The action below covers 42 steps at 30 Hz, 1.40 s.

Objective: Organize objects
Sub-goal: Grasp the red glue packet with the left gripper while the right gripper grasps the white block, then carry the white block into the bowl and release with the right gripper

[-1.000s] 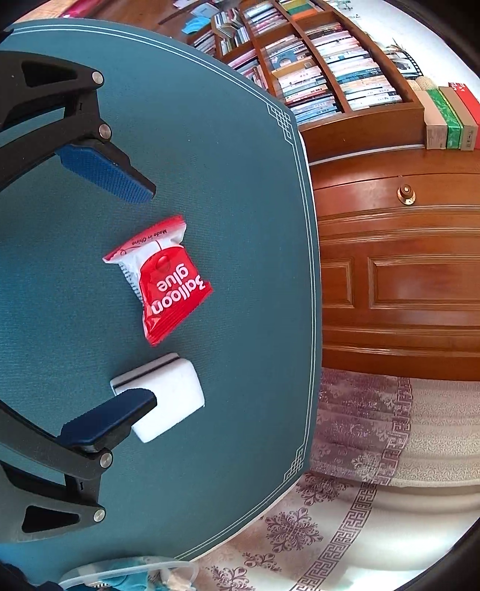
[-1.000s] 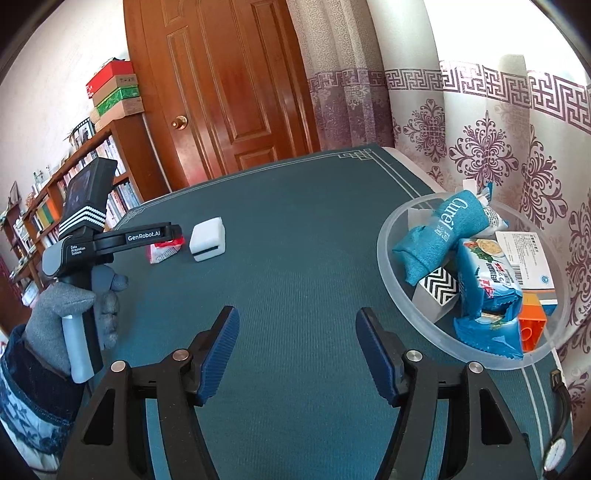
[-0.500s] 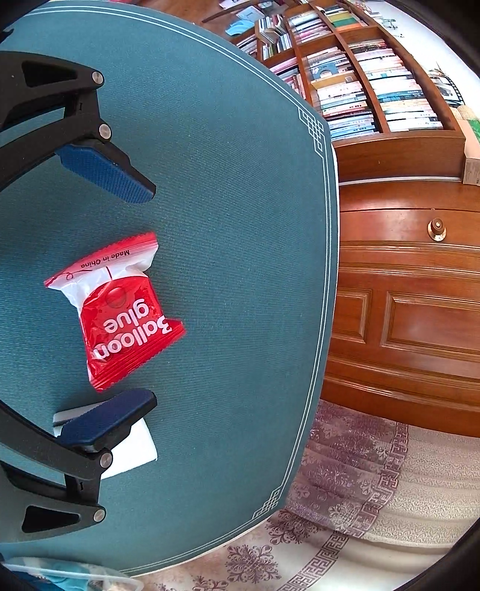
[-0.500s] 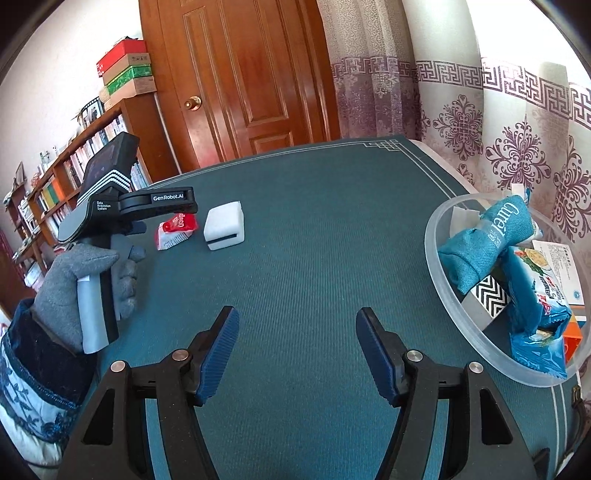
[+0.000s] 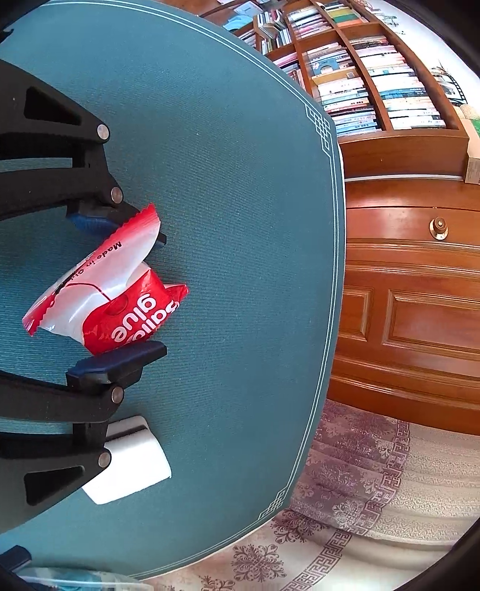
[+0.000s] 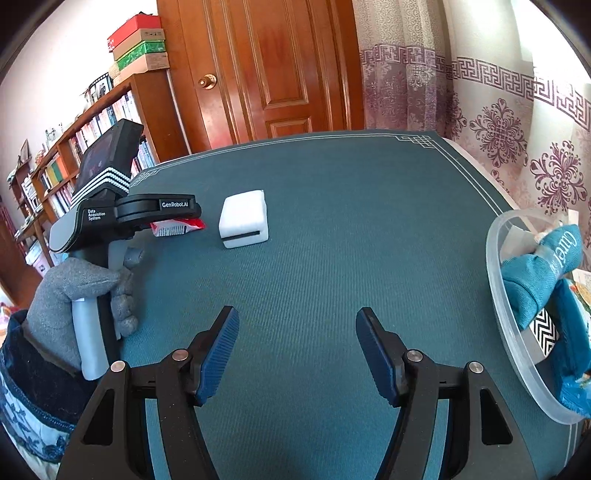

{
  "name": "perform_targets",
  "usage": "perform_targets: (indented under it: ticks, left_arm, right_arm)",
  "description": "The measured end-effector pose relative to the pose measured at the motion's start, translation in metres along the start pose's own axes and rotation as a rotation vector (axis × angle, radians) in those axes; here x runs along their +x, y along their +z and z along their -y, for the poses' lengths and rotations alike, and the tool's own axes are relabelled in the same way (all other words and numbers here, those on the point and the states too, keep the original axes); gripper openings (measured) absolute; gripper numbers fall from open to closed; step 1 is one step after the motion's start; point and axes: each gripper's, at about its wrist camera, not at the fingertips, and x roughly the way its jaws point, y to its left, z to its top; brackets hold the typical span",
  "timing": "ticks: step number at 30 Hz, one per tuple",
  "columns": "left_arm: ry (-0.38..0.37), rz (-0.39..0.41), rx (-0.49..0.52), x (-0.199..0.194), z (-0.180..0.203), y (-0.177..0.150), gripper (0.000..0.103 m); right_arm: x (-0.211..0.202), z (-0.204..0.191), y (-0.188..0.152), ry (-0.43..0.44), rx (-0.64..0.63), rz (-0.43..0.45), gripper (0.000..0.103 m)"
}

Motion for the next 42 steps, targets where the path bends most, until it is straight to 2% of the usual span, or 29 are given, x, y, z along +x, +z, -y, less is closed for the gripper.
perform_targets:
  ticks: [3,11,18,24,26,29,35,42]
  left_arm:
    - [-0.03,0.0,-0.022,-0.005,-0.007,0.003,0.047]
    - [-0.092,0.033,-0.085,-0.026,-0.029,0.017,0.045]
    - [-0.117,0.065,-0.112,-0.042,-0.037,0.023,0.045]
    - [-0.119,0.081,-0.1,-0.048,-0.034,0.023,0.045]
    - [-0.122,0.08,-0.093,-0.048,-0.031,0.023,0.045]
    - [-0.128,0.078,-0.088,-0.048,-0.029,0.022,0.045]
    - [-0.144,0.083,-0.08,-0.053,-0.024,0.022,0.045]
    - [-0.179,0.097,-0.033,-0.064,-0.004,0.018,0.045]
  right_arm:
    - [0.013,-0.01,0.01,0.003,-0.023,-0.004,0.067]
    - [0.05,-0.03,0.04,0.029,-0.036,-0.014,0.067]
    - [0.084,-0.041,0.063,0.04,-0.039,-0.04,0.067]
    - [0.106,-0.045,0.071,0.024,-0.035,-0.072,0.067]
    - [0.11,-0.045,0.07,0.012,-0.037,-0.081,0.06]
    - [0.109,-0.046,0.068,0.012,-0.05,-0.077,0.047]
    - [0.091,-0.041,0.06,0.013,-0.033,-0.067,0.047]
    - [0.05,-0.023,0.05,-0.022,0.014,-0.024,0.047]
